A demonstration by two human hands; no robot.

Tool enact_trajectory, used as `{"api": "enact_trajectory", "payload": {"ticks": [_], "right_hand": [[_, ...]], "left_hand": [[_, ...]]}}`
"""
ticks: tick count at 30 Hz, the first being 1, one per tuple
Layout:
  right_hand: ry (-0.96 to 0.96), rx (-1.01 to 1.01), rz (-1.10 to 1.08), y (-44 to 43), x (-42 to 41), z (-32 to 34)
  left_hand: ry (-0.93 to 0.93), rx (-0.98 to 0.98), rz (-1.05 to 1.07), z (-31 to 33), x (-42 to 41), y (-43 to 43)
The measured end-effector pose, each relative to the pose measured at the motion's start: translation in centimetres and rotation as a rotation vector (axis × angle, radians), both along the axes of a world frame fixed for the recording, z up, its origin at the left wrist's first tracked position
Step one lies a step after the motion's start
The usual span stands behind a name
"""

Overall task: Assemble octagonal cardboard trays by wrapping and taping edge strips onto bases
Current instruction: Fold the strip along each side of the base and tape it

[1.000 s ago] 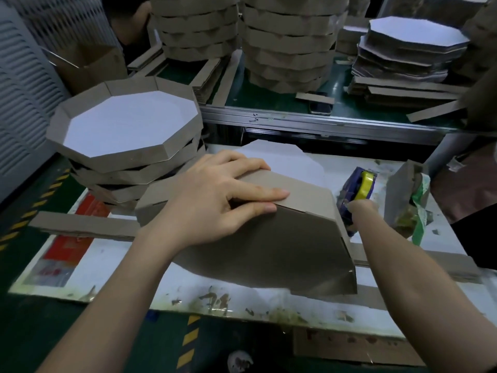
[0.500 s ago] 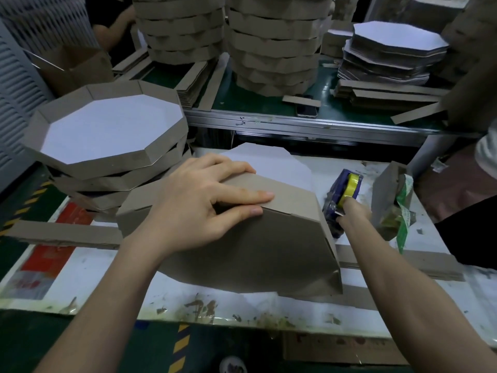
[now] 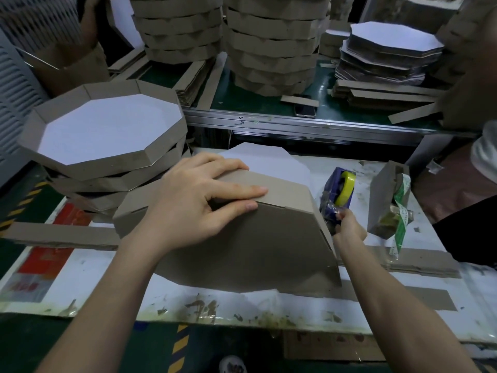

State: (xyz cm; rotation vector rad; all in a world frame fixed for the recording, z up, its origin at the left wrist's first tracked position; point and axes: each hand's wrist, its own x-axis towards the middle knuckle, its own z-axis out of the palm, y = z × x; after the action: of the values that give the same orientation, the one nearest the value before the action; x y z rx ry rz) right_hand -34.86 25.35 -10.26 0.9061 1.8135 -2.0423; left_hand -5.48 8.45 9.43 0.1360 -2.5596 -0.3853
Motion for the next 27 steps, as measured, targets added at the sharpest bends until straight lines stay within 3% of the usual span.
{"api": "enact_trajectory", "payload": {"ticks": [8, 27], "right_hand": [[0.115, 0.181, 0.154, 1.6, 1.7, -2.1], [0.174, 0.554, 0.42, 3.9, -1.4, -3.2]], "left_hand": [[0.012, 0.004, -0.012, -0.2, -0.1, -0.2], [-0.001, 0.09, 0.03, -0.1, 2.4, -1.2]]}}
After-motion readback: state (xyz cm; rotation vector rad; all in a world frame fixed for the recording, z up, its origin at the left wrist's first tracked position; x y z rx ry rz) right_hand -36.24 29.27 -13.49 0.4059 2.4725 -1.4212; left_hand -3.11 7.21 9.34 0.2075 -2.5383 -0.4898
